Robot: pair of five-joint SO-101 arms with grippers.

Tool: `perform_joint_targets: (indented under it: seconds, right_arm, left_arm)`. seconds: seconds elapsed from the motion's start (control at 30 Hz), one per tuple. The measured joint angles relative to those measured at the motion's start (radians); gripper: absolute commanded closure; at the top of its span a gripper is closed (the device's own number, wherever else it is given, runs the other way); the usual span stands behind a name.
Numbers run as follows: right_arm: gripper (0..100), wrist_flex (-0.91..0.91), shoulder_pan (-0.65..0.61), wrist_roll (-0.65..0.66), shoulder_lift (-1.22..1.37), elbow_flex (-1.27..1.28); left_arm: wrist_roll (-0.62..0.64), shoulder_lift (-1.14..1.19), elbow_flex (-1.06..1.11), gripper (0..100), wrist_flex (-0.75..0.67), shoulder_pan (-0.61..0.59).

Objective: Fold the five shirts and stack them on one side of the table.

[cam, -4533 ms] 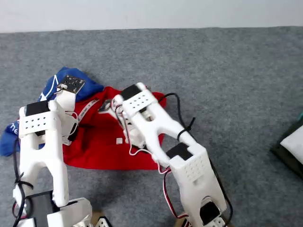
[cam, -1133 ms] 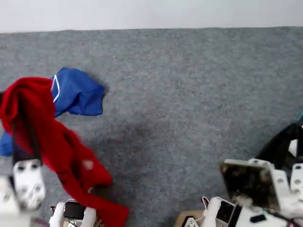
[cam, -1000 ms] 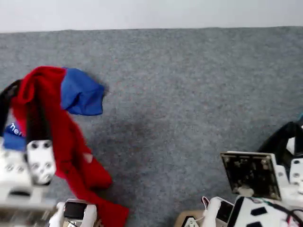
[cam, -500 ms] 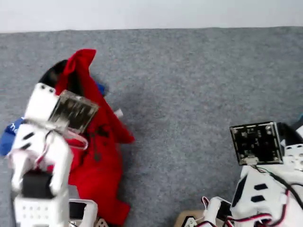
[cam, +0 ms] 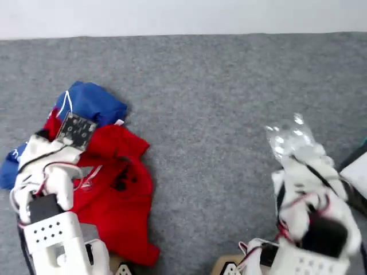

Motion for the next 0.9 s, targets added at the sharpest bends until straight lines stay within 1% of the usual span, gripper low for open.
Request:
perform_joint_targets:
  seconds: [0.13,0.27,0.43,0.63,0.73,0.9]
  right_arm:
    - [98.8,0.000,-0.155,-0.075,0.210,-0.005]
    - [98.8,0.000,-0.334,-0.144,0.436,-0.100]
    - [98.7,0.009,-0.520,-0.172,0.758,-0.287]
    - [98.2,0.084,-0.641,-0.178,1.165,-0.603]
    - [92.8,0.150,-0.689,-0.178,1.373,-0.799]
    - [74.9,0.278,-0.755,-0.178,1.691,-1.163]
  left_arm:
    - [-0.121,0.000,0.080,100,0.000,-0.137]
    - [-0.209,0.000,0.163,100,0.000,-0.224]
    - [-0.232,0.000,0.264,100,0.000,-0.252]
    - [-0.232,-0.002,0.359,100,-0.003,-0.253]
    - [-0.232,-0.002,0.391,100,-0.003,-0.253]
    - [-0.227,-0.002,0.399,100,-0.003,-0.253]
